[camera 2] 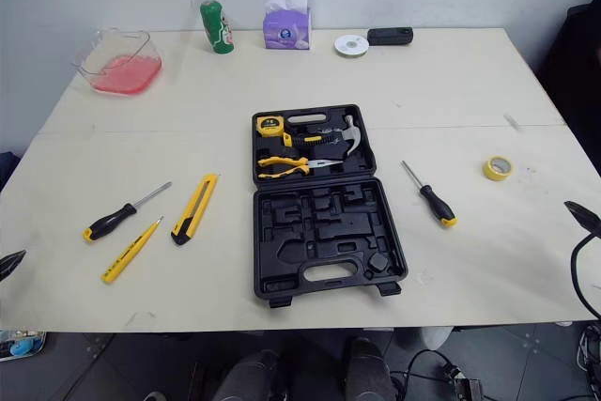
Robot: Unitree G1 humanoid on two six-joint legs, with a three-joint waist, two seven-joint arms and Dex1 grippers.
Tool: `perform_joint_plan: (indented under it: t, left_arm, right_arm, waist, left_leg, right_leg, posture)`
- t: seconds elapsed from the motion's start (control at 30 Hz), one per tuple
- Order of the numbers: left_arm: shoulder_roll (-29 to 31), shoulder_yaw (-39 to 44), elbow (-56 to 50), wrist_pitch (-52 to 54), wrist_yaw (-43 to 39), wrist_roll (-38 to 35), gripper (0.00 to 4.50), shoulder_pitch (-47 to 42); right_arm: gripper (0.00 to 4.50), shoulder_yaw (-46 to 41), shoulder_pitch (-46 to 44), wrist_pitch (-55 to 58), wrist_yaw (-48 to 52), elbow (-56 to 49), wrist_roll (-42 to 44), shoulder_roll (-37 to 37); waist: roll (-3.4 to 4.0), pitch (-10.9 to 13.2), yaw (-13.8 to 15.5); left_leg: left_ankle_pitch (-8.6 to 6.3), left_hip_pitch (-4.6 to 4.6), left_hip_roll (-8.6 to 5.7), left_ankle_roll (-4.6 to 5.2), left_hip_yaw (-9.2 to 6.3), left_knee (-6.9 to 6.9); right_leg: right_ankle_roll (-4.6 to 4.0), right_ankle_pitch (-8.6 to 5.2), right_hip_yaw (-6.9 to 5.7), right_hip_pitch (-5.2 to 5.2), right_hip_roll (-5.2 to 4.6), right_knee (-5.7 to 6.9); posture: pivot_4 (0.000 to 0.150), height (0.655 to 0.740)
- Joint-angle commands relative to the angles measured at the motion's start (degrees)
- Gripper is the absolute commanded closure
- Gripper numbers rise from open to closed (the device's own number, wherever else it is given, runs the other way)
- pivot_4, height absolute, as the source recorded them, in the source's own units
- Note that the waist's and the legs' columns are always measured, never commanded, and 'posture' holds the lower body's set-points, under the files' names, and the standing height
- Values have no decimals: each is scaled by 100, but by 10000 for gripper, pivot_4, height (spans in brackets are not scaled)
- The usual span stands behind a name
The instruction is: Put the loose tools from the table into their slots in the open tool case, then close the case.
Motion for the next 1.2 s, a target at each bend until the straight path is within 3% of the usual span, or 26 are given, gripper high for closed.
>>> perform_joint_plan:
  t: [0.03,0.13,0.73,1.0,1.2]
  left_arm:
    - [22,247,-234,72,-89,-266,671,58]
    - [-29,391,-405,343,-228,-544,671,41]
    - [-340,357,-1569,891,-55,-672,671,179]
    - [-572,117,-2825,1576,-28,-890,671,33]
    - [-728,-677,-4142,2467,29,-1147,671,-409]
  right_arm:
    - [0,16,-115,-68,32,64,37,16]
    - [0,104,-235,-81,64,136,25,60]
    - [0,398,-633,-41,128,140,116,293]
    - [0,429,-670,905,484,-1177,601,683]
    - [0,735,-823,2304,645,-2647,1028,1053]
  waist:
    - [0,0,0]
    - [-4,-2,-2]
    - [-5,-3,1]
    - [-5,-3,8]
    - [-7,-4,21]
  left_leg:
    - [0,0,0,0,0,0]
    - [0,0,1,0,0,4]
    - [0,-1,1,0,2,10]
    - [0,-2,2,1,0,14]
    - [0,-5,3,1,-3,30]
  right_leg:
    - [0,0,0,0,0,0]
    - [0,0,1,0,0,3]
    - [0,0,3,0,1,6]
    - [0,0,4,0,3,10]
    - [0,1,5,2,4,20]
  posture:
    - [1500,7400]
    - [1500,7400]
    - [1500,7400]
    - [1500,7400]
    - [1500,7400]
